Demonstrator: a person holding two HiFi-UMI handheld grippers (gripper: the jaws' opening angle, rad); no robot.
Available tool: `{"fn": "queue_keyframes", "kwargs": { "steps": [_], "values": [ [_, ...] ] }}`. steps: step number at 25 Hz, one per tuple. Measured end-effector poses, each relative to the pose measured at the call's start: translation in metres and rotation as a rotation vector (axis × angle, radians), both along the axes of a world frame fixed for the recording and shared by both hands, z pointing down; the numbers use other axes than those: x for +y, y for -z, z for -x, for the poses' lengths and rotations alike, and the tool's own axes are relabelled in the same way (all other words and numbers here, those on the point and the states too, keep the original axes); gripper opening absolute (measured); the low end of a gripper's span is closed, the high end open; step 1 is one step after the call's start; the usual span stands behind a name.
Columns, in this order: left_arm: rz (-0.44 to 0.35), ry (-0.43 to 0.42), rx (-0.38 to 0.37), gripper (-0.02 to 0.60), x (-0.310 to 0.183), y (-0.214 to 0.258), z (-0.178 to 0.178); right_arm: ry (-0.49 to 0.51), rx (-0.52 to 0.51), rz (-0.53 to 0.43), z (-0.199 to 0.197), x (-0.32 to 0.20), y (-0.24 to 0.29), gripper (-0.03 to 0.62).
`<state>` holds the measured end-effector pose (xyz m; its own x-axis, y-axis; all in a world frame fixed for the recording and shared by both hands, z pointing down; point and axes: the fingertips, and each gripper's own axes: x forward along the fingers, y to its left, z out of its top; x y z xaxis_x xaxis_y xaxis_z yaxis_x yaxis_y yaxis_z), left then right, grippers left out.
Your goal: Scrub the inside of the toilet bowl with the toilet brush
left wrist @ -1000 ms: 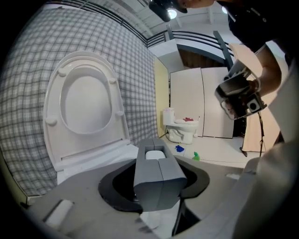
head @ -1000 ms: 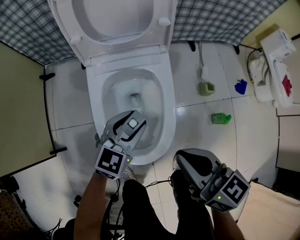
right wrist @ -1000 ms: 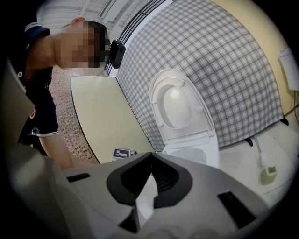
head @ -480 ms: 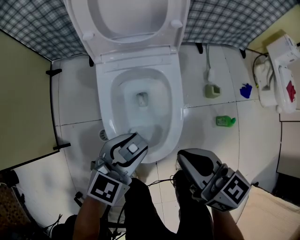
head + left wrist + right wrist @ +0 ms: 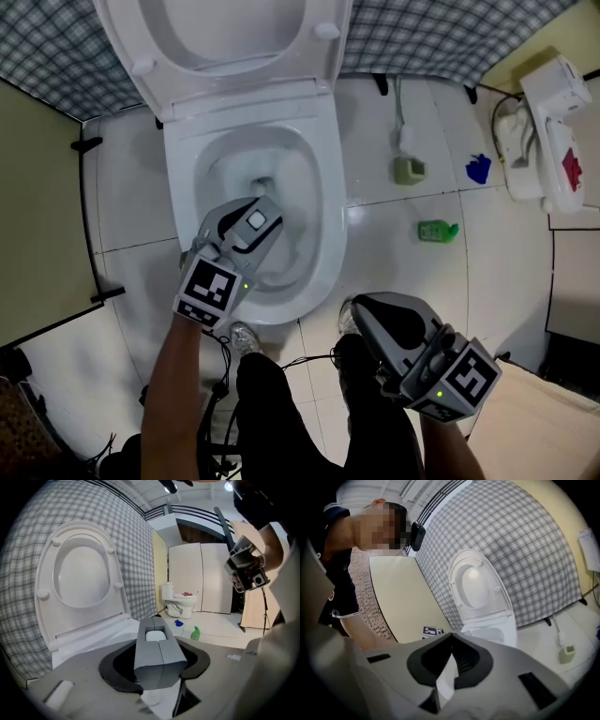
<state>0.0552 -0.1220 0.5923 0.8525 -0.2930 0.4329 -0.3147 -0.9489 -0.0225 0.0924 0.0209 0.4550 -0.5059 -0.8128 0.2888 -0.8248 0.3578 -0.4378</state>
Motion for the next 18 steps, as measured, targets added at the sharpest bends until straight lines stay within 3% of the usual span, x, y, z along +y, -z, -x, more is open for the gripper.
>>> {"fn": "queue_keyframes", "kwargs": {
  "steps": [6,18],
  "values": [
    [0.048,0.079,0.017,0.19,-0.028,-0.012,-0.001,-0.016,0.006,0.009,-0.013,0.012,-0.004,0.0],
    [0.079,0.021,0.031,0.192,0.082,0.056,0.031,0.023,0.005,-0.062,-0.006,0.016,0.06,0.0]
  ]
}}
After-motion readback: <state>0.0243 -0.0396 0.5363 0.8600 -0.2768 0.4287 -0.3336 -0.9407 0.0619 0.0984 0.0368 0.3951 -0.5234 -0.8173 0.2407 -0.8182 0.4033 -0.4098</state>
